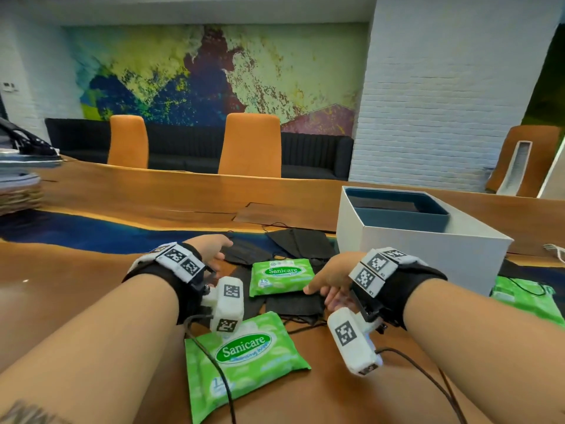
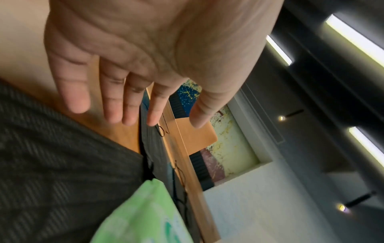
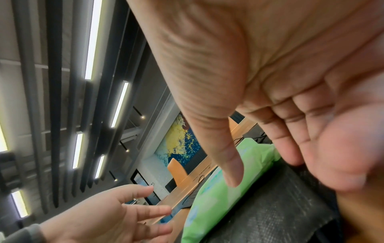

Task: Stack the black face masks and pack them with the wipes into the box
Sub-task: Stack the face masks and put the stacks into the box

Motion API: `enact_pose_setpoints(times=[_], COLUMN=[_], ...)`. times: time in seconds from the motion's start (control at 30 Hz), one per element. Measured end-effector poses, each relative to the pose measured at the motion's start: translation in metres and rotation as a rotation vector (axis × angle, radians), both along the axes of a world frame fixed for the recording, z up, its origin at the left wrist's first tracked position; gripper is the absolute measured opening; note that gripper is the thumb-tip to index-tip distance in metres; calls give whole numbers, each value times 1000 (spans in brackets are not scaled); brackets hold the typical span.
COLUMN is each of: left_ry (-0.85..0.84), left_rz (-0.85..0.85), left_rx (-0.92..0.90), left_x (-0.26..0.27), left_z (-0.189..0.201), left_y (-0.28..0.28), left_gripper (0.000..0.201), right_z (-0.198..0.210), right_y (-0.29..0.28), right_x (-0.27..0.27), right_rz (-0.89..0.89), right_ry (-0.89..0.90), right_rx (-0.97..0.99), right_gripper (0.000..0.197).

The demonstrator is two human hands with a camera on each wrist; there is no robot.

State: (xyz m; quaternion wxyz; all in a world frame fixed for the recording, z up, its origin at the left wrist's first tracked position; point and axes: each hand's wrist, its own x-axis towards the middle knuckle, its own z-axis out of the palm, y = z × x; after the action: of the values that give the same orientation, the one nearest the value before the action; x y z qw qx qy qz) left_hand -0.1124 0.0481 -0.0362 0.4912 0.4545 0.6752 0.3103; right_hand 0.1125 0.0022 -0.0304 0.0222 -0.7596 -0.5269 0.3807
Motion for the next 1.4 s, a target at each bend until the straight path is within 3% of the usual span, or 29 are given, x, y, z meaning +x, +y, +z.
enact_pose_setpoints(times=[0.3,0.47,0.6,0.8,0.9,1.03,1.23,1.4], left_ry=[337,466,778,1045,1011,914,737,285], left_rz=[-102,-197,-335,-448,-421,-365,-359,-330], left_rx=[-92,-168,-197,-77,-16,100,245,283], left_x=[8,21,24,33,29,21,34,40], left_z=[9,9,8,35,51,72,87,80], left_y=[-2,-11,-11,-22,-19,-18,-44,-47], left_gripper=[48,31,52,49,45,35,34,18], right_z=[6,2,1,13,22,37,46,64], right_y=[-1,-3,-5,-12,-11,-19,-47,-75], right_x=[-6,-10,-13,-4,5,12,26,50], right_rz=[64,189,145,70,31,33,10,-21], right_ry=[-81,-343,-258,-76,66,71,230,373], right_rx=[-6,70,-11,78,195,310,329,463], right_gripper=[30,35,44,33,22,7,15,6])
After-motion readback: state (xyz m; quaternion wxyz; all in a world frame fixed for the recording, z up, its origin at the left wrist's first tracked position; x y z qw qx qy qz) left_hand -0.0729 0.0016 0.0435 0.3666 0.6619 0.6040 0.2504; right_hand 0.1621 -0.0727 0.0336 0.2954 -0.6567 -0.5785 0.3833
